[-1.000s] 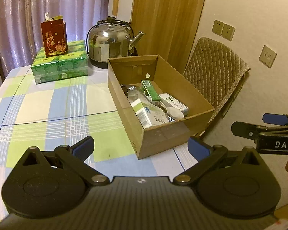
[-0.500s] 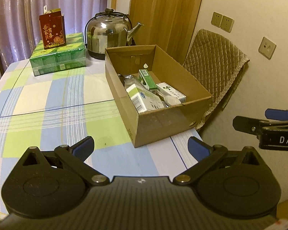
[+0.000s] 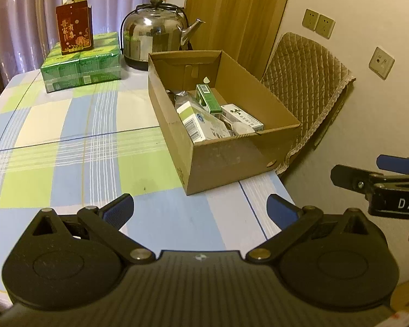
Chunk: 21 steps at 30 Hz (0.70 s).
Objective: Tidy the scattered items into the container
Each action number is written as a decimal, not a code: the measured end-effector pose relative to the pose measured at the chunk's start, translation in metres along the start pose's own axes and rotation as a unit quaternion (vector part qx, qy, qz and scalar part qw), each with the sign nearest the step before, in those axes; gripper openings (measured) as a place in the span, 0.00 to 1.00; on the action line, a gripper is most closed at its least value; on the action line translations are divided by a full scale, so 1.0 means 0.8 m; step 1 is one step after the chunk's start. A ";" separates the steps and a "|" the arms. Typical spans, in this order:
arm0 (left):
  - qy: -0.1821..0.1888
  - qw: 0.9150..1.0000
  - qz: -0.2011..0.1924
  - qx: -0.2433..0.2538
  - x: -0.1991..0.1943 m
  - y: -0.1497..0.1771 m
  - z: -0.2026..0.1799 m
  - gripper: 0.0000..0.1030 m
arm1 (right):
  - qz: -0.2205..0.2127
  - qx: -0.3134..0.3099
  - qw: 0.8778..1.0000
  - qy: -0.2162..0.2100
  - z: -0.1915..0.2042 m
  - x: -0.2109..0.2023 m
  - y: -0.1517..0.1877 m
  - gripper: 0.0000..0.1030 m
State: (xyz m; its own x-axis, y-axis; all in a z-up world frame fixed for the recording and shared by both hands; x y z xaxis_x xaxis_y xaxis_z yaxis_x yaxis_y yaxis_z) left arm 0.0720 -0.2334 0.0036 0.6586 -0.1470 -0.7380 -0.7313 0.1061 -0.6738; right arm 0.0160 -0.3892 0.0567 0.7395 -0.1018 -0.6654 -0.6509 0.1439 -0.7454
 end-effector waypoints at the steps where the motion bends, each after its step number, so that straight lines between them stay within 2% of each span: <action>1: 0.000 1.000 0.001 -0.001 0.001 0.001 0.000 0.99 | 0.001 0.001 1.000 0.000 -0.001 0.000 0.001 0.98; 21: 0.000 1.000 0.006 -0.003 0.006 0.002 -0.001 0.99 | 0.005 -0.001 1.000 -0.001 -0.002 0.003 0.002 0.98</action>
State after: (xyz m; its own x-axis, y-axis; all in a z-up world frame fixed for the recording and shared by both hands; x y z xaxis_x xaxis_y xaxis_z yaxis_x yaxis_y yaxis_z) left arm 0.0736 -0.2350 -0.0012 0.6493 -0.1448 -0.7466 -0.7406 0.1030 -0.6640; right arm 0.0167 -0.3909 0.0537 0.7336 -0.0994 -0.6723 -0.6580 0.1433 -0.7392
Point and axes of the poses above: each gripper's, at about its wrist camera, not at the fingertips, and x roughly the way its jaws point, z to its left, y to its underside, the point moved 7 cm from there along x, roughly the way its jaws point, and after that the axes turned 1 degree about y, right-handed, at the moved point
